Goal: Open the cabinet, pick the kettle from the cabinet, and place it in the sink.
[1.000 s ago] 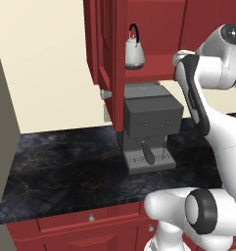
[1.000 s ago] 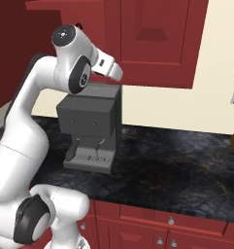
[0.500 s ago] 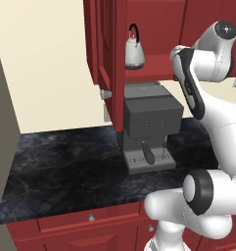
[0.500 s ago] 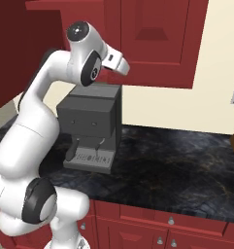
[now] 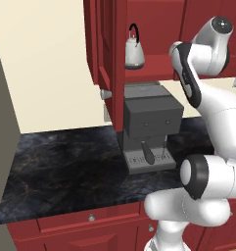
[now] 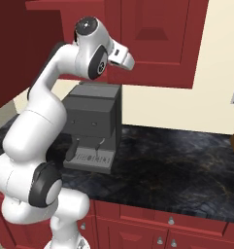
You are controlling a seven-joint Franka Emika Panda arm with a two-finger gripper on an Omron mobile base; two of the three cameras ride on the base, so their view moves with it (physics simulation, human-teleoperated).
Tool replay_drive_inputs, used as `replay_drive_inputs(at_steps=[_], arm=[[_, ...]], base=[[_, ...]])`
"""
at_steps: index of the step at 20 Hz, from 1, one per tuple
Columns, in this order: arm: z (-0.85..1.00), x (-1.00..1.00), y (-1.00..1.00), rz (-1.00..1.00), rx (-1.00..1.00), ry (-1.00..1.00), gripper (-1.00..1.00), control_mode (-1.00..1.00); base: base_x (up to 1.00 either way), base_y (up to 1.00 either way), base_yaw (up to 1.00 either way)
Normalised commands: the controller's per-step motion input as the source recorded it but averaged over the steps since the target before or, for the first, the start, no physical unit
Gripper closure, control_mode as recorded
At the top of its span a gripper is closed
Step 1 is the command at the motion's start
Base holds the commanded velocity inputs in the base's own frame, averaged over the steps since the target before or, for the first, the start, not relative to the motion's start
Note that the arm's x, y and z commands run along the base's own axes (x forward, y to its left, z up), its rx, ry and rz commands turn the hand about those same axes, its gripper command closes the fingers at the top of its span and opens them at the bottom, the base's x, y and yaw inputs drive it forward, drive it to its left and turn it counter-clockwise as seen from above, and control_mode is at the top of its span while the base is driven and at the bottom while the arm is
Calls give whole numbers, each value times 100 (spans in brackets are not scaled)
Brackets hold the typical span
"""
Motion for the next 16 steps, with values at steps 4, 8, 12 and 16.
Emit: replay_drive_inputs(at_steps=[4, 8, 12, 16], arm=[[1, 22, -10, 0, 0, 0, -100, -100], [-1, 10, 1, 0, 0, 0, -100, -100], [0, 19, 2, 0, 1, -2, -100, -100], [0, 31, 7, 0, 1, -2, 100, -100]], base=[[0, 0, 0], [0, 0, 0], [0, 0, 0], [0, 0, 0]])
